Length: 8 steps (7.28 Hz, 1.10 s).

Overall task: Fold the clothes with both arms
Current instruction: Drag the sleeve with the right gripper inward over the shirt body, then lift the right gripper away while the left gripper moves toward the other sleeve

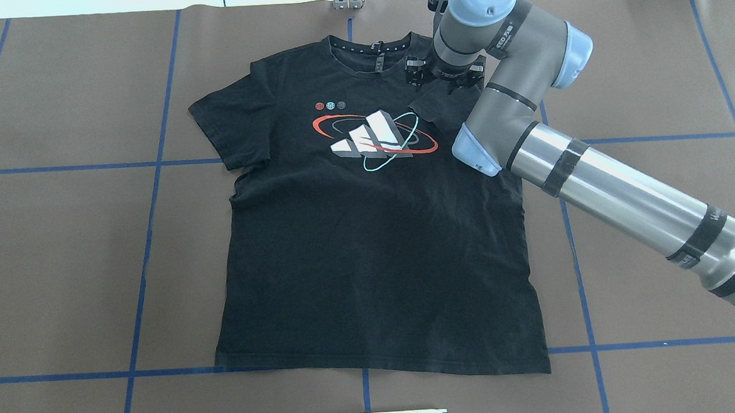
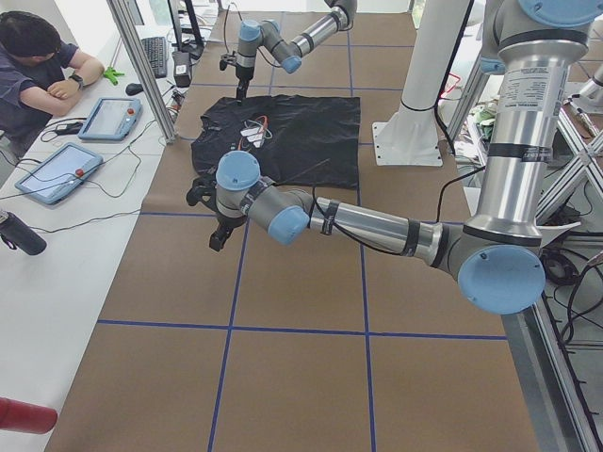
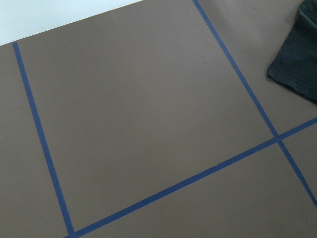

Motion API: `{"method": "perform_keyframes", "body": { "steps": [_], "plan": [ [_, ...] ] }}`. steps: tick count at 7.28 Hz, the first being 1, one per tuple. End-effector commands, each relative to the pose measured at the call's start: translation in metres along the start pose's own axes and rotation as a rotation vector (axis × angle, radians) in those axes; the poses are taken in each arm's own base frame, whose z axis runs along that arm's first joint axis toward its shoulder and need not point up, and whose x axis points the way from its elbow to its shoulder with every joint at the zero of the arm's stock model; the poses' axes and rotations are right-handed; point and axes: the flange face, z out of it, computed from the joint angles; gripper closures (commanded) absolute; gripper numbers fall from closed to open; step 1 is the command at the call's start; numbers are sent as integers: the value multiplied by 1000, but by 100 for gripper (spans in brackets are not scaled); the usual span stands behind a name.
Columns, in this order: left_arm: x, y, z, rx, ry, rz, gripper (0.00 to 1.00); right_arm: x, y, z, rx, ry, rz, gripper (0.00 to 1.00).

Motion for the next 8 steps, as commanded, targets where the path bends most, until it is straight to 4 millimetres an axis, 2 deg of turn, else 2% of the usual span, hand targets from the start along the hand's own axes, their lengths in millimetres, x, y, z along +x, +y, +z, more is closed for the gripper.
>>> {"method": "perform_keyframes", "body": {
  "steps": [1,3,4,6,7,8],
  "plan": [
    [40,-31,43,53,-19,-101,0,47,11,-28,-31,39,-113,0],
    [70,-45,111,73,30,-178,0,144,19,-52,-64,8,-183,0],
    [87,-59,131,97,24,-233,0,202,20,-64,-77,0,-234,0],
    [142,-77,177,108,7,-304,0,305,17,-81,-119,-30,-303,0],
    [159,-81,204,101,-13,-316,0,346,20,-84,-138,-37,-323,0],
    [178,-97,223,101,-20,-308,0,368,25,-84,-145,-31,-336,0]
  ]
}}
